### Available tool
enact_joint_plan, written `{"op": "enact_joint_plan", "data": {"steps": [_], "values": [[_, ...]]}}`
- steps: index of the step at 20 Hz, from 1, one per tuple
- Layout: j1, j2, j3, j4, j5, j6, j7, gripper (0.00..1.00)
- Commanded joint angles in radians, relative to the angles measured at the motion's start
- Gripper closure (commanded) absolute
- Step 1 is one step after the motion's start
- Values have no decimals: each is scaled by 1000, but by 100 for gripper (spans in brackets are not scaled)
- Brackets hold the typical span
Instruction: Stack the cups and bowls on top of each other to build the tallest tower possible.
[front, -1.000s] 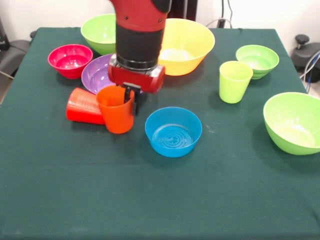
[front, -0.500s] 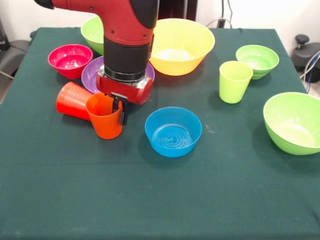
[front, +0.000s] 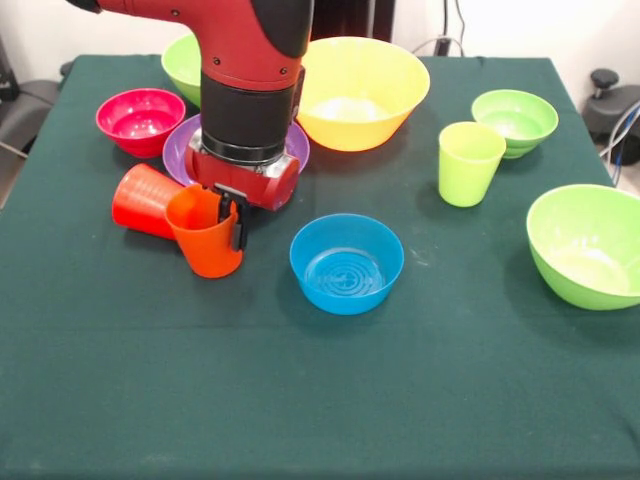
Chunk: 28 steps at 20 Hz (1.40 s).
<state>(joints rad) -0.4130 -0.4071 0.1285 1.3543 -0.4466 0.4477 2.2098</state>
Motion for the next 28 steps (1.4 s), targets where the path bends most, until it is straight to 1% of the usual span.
{"op": "enact_joint_plan", "data": {"steps": [1,5,9,11,13,16,19,21,25,28], "values": [[24,21,11,-9,26,-33,98,100],[41,4,-10,-11,48,-12,111,100],[67,35,-33,-49,73,-8,137,100],[91,54,-63,-87,81,-7,162,100],[122,72,-112,-114,84,-20,194,100],[131,81,-133,-126,101,-29,184,100],[155,93,-168,-147,113,-54,191,100],[158,105,-173,-168,125,-51,182,100],[175,117,-197,-164,143,-80,189,100],[168,123,-194,-170,161,-90,167,100]]}}
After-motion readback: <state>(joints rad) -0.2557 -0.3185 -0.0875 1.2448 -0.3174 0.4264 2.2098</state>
